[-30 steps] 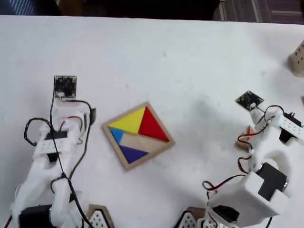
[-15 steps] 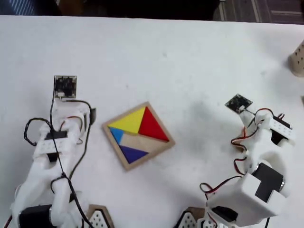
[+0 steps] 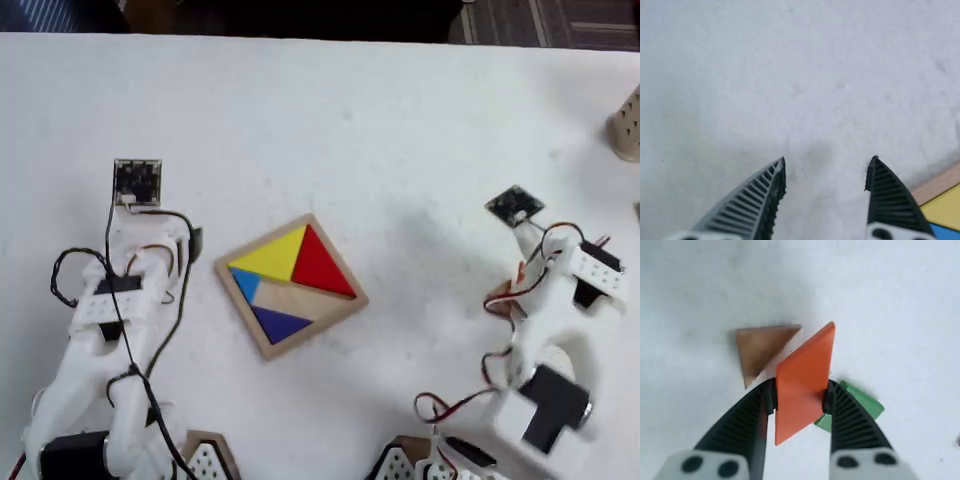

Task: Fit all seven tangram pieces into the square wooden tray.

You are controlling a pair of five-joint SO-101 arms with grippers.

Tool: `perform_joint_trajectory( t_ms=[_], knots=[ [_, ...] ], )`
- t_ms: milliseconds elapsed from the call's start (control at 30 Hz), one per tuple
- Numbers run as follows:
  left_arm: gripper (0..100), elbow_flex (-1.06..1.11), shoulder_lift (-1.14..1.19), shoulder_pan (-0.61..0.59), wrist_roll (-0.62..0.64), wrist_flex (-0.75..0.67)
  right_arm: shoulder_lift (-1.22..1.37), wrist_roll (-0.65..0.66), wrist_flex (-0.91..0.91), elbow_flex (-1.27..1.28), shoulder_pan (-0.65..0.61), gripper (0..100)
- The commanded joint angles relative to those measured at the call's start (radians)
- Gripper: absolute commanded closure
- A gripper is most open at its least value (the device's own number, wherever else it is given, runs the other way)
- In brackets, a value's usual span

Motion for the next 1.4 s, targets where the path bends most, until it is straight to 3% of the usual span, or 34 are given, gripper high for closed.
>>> perform_joint_trajectory(
  t_ms=[0,233,400,533,767,1067,1367],
  knots=[
    [73,-0.006,-0.027,-0.012,-0.005,0.005,-0.176,-0.057,0.099,-0.005,-0.024,97.9],
    [73,-0.006,-0.027,-0.012,-0.005,0.005,-0.346,-0.236,0.323,-0.002,-0.145,97.9],
    [73,-0.006,-0.027,-0.012,-0.005,0.006,-0.363,-0.353,0.47,0.0,-0.36,97.9],
    [73,-0.006,-0.027,-0.012,-0.005,0.006,-0.364,-0.462,0.484,0.0,-0.542,97.9],
    [73,-0.006,-0.027,-0.012,-0.005,0.006,-0.363,-0.376,0.383,0.044,-0.854,97.9],
    [73,-0.006,-0.027,-0.012,-0.005,0.003,-0.361,-0.376,0.171,0.106,-1.129,97.9],
    [73,-0.006,-0.027,-0.012,-0.005,0.002,-0.361,-0.376,-0.004,0.249,-1.158,97.9]
  ],
)
